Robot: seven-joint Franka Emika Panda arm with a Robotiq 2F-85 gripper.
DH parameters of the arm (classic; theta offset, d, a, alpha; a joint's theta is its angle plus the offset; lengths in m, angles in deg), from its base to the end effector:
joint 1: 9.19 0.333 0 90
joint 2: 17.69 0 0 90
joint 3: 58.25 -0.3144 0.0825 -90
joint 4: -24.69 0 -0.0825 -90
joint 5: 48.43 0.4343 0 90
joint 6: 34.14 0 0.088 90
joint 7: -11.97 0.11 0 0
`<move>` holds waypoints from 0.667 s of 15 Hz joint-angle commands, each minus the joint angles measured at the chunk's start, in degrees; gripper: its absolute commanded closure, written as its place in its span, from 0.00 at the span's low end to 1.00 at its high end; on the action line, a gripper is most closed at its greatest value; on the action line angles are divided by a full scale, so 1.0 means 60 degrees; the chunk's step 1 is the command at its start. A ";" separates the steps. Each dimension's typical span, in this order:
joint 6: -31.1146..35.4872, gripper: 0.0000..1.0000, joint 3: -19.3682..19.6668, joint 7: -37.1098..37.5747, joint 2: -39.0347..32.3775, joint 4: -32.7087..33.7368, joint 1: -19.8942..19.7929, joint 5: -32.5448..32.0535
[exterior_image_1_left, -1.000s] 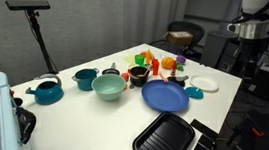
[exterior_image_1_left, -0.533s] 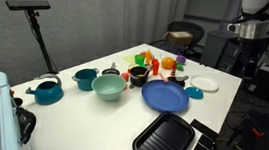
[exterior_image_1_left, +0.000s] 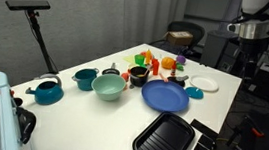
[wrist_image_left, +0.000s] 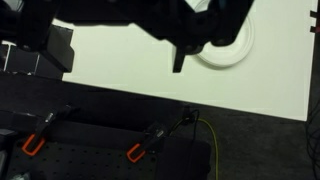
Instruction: Stir the contents in the black pot
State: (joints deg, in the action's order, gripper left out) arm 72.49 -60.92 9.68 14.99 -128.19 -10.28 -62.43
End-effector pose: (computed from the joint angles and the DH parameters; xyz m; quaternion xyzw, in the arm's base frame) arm 0.3778 -0.0109 0.3698 0.9822 0.0766 -0.1193 0.1230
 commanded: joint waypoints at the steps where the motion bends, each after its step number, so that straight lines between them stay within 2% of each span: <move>1: 0.0222 0.00 0.0062 0.0333 -0.0234 0.0287 -0.0011 -0.0155; 4: 0.0903 0.00 0.0037 0.1133 -0.0759 0.0908 -0.0298 -0.0361; 10: 0.2957 0.00 0.0001 0.2717 -0.3469 0.3099 -0.0783 -0.0847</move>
State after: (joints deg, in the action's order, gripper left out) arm 86.86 -60.78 22.54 3.91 -117.86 -13.43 -65.38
